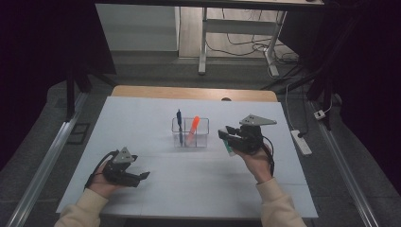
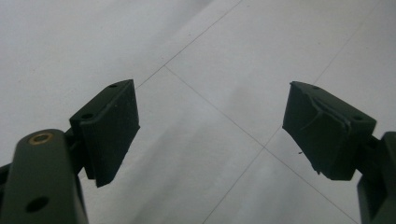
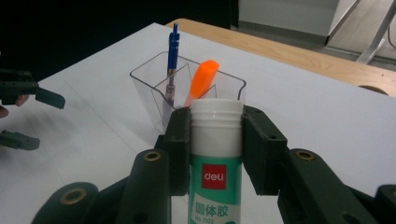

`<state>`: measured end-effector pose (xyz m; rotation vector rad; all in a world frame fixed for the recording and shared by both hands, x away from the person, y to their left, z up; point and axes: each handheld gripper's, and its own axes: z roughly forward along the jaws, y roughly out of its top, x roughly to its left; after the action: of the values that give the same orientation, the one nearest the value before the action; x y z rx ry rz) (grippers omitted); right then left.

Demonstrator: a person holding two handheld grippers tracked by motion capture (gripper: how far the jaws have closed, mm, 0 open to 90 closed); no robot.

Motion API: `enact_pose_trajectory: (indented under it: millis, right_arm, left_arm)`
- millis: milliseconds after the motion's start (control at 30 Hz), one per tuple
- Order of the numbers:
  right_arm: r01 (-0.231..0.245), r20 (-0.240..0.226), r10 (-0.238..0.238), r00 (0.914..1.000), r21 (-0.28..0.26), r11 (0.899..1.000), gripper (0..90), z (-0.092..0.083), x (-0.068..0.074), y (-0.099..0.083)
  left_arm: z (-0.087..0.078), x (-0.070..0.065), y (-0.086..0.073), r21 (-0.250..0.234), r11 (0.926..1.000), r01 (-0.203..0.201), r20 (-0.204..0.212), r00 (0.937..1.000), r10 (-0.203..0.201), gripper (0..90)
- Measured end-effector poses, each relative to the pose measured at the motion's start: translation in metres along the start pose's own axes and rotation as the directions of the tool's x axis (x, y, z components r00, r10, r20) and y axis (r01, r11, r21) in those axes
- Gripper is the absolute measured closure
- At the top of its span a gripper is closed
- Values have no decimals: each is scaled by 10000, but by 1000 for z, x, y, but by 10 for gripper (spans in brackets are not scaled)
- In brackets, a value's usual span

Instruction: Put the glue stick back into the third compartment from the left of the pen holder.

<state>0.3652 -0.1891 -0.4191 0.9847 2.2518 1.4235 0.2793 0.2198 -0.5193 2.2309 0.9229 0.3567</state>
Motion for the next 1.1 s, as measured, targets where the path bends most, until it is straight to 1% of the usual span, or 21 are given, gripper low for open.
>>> enact_pose_trajectory:
  millis: [200,400,533,600,733,833,1000,1100]
  right_arm:
    - [97,47,-95,9999,-399,9992,646,-2,0,2]
    - [49,-24,-51,10000,-857,9963,646,-4,0,5]
    - [80,-64,-87,9999,-1150,9933,646,-1,-1,9]
    - [62,-36,-67,10000,-1312,9913,646,2,-2,12]
    - [-108,-202,76,9998,-1642,9864,646,11,-3,18]
    - [-55,-256,9,9997,-1804,9836,646,19,-3,24]
    - [-189,-337,127,9994,-1922,9812,646,34,-4,33]
    - [-134,-377,61,9993,-1971,9803,646,41,-4,36]
  left_arm:
    - [0,0,0,10,10000,-2,-5,10000,2,182]
    - [0,0,0,13,10000,2,-4,10000,-2,182]
    - [0,0,1,-11,10000,26,3,10000,-26,182]
    - [0,0,1,-1,10000,25,0,10000,-25,181]
    - [0,0,0,-19,10000,57,0,10000,-57,181]
    - [0,1,0,-10,10000,64,8,10000,-64,181]
    - [0,2,0,-21,9999,105,27,9999,-105,181]
    - [0,2,0,-14,10000,92,29,10000,-92,181]
